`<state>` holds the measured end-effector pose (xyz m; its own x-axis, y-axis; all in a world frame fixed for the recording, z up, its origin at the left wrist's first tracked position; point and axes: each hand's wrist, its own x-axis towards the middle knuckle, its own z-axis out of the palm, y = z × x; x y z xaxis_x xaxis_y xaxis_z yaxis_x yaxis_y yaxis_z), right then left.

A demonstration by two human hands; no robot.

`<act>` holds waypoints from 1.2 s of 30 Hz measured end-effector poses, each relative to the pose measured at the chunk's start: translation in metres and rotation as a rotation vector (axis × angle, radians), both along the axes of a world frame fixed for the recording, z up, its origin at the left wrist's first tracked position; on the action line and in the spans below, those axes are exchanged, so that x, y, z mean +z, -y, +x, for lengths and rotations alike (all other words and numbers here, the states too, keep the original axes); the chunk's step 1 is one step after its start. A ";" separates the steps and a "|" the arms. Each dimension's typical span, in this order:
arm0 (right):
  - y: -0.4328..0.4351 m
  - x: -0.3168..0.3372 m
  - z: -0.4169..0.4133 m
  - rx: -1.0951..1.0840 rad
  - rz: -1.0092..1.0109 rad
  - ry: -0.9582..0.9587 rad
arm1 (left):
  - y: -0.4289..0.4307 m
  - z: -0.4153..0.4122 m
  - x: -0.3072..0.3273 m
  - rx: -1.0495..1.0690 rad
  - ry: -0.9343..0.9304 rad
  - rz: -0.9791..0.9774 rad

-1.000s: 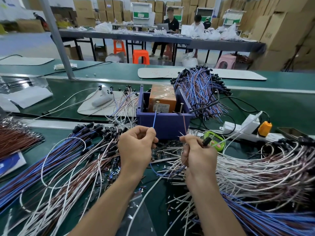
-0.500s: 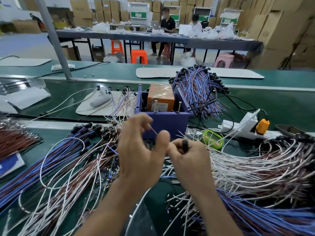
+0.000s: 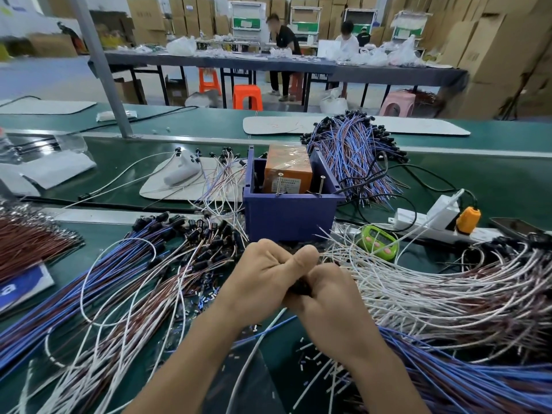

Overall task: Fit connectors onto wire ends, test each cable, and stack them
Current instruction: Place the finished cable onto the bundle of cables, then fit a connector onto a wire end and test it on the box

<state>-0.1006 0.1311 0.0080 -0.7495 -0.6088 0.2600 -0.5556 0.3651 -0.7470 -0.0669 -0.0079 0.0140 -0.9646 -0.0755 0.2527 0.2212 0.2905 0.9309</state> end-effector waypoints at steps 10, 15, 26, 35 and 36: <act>0.000 -0.001 0.006 -0.085 0.044 -0.034 | 0.000 -0.002 -0.005 0.377 -0.155 -0.437; 0.001 0.000 0.006 -0.012 -0.019 0.063 | 0.005 -0.009 -0.005 0.102 0.098 -0.033; 0.002 0.001 0.003 0.005 0.008 0.157 | 0.007 -0.015 -0.011 0.085 0.184 0.040; 0.013 0.001 0.006 -0.018 0.053 0.163 | 0.014 -0.017 -0.010 0.202 0.241 0.012; 0.012 0.002 0.006 -0.013 0.053 0.155 | 0.011 -0.017 -0.009 0.156 0.308 0.104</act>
<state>-0.0941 0.1195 0.0099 -0.7862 -0.6084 0.1087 -0.4304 0.4127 -0.8028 -0.0838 -0.0188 0.0047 -0.9691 -0.2382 -0.0646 -0.1138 0.1992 0.9733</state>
